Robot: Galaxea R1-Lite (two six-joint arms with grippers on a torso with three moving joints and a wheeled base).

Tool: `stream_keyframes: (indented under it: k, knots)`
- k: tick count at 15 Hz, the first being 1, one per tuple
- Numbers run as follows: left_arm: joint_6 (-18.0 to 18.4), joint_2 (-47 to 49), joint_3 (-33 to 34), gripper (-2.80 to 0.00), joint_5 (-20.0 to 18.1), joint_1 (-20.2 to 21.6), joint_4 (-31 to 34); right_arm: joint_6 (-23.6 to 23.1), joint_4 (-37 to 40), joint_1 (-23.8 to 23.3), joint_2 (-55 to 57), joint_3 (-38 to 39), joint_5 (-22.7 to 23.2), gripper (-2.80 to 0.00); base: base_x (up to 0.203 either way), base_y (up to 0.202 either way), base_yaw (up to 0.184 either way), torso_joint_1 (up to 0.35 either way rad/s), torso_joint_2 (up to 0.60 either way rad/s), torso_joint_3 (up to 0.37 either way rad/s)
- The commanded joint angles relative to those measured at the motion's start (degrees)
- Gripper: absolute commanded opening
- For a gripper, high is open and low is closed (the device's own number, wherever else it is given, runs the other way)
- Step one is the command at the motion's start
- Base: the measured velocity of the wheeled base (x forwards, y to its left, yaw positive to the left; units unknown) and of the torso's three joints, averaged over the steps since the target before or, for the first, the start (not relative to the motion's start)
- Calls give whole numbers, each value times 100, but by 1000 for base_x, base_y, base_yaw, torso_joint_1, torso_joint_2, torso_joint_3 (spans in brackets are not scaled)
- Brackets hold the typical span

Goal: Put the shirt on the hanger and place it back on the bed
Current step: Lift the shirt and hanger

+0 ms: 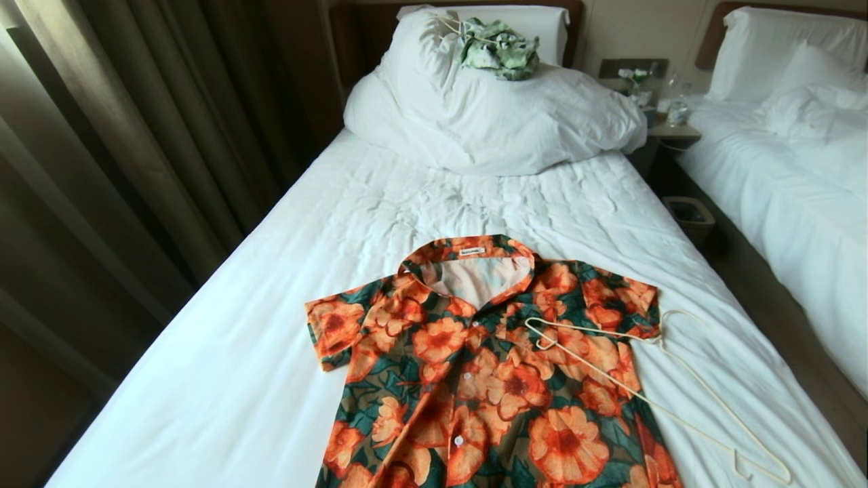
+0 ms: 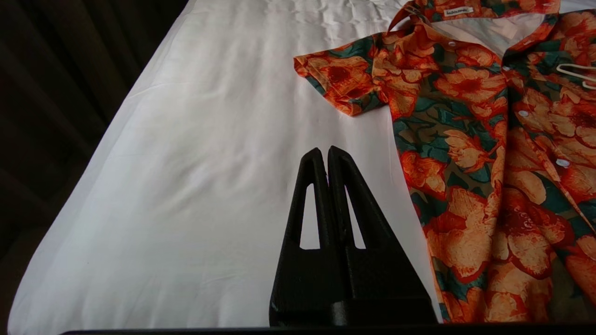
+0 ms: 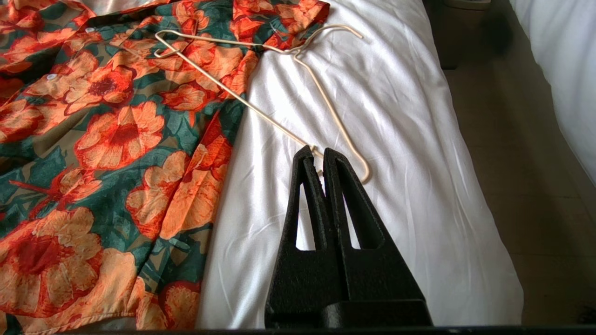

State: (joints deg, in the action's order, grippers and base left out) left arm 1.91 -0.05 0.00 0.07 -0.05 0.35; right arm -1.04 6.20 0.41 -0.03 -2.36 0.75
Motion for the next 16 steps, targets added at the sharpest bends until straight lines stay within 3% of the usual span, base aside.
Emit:
stream_keyframes:
  k: [1, 6, 9, 12, 16]
  knots:
    - [3, -4, 0, -280, 1, -4, 0, -2, 4, 2, -6, -1, 4, -280, 0, 0, 0, 0, 0, 0]
    - [3, -4, 0, -280, 1, -4, 0, -83, 5, 2, -6, -11, 4, -280, 0, 0, 0, 0, 0, 0]
    - [3, -4, 0, -280, 1, -4, 0, -431, 74, -3, 221, -652, 68, -280, 0, 0, 0, 0, 0, 0]
    - [3, -4, 0, -280, 1, -3, 0, -468, 71, -5, 1486, -1452, 183, -280, 0, 0, 0, 0, 0, 0]
    - [3, -4, 0, -280, 1, -1, 0, 166, 74, -1, 3575, -2252, 264, -280, 0, 0, 0, 0, 0, 0]
